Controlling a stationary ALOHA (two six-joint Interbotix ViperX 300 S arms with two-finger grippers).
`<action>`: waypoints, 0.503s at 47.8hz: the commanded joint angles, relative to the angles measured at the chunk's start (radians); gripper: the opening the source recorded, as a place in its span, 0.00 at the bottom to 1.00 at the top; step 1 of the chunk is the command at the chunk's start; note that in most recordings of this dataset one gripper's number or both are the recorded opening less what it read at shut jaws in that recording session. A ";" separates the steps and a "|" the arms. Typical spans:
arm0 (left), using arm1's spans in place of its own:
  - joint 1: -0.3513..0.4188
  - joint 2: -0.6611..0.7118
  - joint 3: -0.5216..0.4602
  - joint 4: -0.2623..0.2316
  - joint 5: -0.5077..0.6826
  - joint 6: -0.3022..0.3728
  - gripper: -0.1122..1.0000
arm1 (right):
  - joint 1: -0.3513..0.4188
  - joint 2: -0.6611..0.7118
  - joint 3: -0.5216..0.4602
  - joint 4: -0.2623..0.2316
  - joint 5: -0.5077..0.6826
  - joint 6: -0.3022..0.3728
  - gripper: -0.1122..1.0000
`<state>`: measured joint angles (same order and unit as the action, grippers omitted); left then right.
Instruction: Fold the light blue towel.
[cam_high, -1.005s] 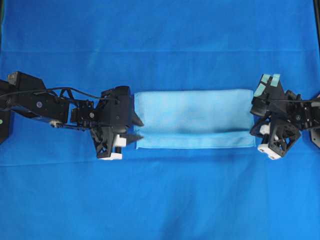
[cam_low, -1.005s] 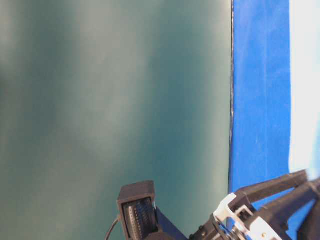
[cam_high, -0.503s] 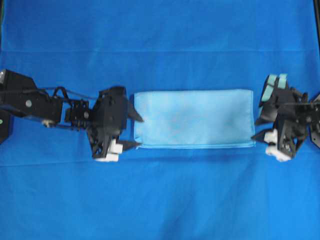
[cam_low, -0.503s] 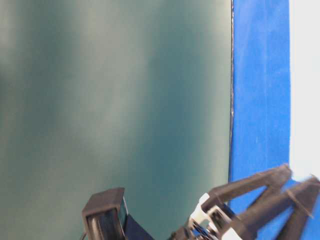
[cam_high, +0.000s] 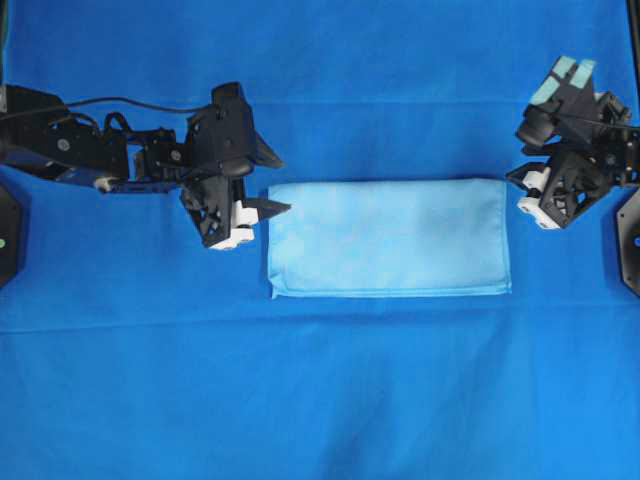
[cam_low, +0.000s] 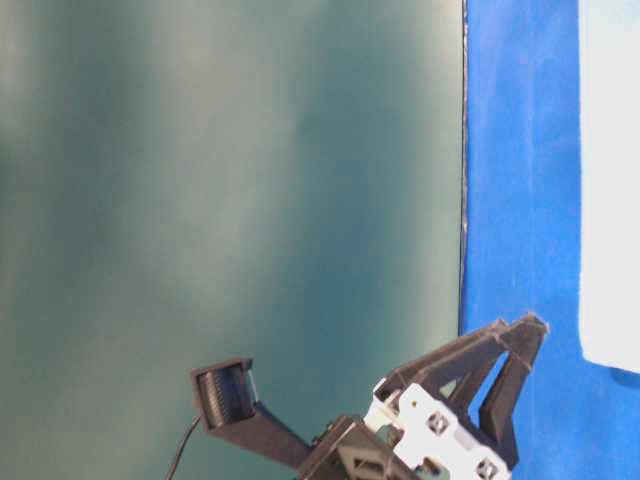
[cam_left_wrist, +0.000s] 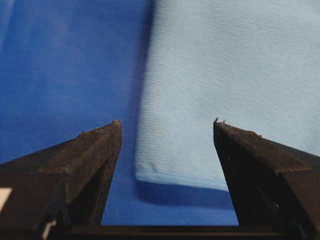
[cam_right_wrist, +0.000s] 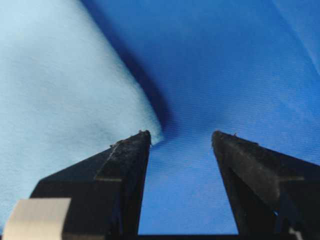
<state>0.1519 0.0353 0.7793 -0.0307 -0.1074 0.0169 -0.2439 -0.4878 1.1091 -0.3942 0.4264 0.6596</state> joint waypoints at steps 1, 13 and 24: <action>0.000 0.011 -0.025 0.003 -0.008 0.002 0.70 | -0.005 0.041 -0.018 -0.005 -0.035 -0.002 0.62; 0.014 0.095 -0.044 0.002 -0.009 0.002 0.70 | -0.005 0.184 -0.023 -0.005 -0.156 -0.002 0.62; 0.046 0.173 -0.052 0.002 -0.011 -0.008 0.64 | -0.006 0.261 -0.020 -0.005 -0.204 -0.002 0.62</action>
<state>0.1933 0.2056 0.7409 -0.0307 -0.1150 0.0123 -0.2470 -0.2301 1.1029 -0.3958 0.2316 0.6565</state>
